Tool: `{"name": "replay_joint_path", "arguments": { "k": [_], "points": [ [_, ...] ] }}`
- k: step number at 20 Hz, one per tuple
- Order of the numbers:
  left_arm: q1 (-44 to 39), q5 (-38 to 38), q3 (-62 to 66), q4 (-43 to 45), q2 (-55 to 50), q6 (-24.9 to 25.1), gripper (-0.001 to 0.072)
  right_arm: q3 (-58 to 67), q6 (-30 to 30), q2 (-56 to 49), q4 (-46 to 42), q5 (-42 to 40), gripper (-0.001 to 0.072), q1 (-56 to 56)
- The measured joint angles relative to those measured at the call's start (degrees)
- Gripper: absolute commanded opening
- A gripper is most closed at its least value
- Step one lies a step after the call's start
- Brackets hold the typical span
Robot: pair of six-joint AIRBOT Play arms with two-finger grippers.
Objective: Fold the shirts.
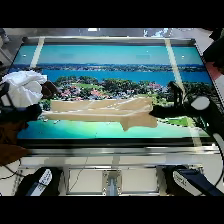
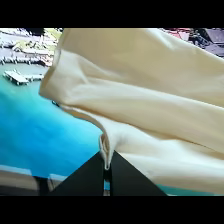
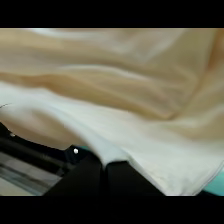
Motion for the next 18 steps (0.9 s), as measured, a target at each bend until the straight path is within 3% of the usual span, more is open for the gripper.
{"name": "replay_joint_path", "arguments": {
  "k": [3, 6, 11, 16, 17, 18],
  "points": [
    [-7.72, 2.62, 7.26, 15.76, -12.9, -5.97, 0.0007, 10.93, -1.27, -11.3, -0.46, -2.25, 0.0009, 0.0],
    [-12.66, 5.22, 13.0, 25.57, -23.26, -9.6, 0.0007, 18.08, -1.81, -21.09, -0.81, -3.26, 0.0008, 0.26],
    [-15.91, 9.64, 16.74, 34.12, -34.27, -14.56, 0.0007, 21.94, -2.1, -33.4, -2.82, -6.56, 0.0009, 1.31],
    [-16.61, 12.02, 17.51, 36.96, -39.43, -16.9, 0.001, 22.75, -2.19, -39.28, -3.78, -11.47, 0.0014, 2.67],
    [-16.68, 12.04, 17.55, 37.2, -39.8, -17.09, 0.0027, 23.06, -2.19, -39.71, -3.82, -11.87, 0.0019, 2.82],
    [-16.7, 12.04, 17.59, 37.38, -40.0, -17.29, 0.0175, 23.61, -2.19, -40.0, -3.93, -11.67, 0.0048, 2.91]
  ]
}}
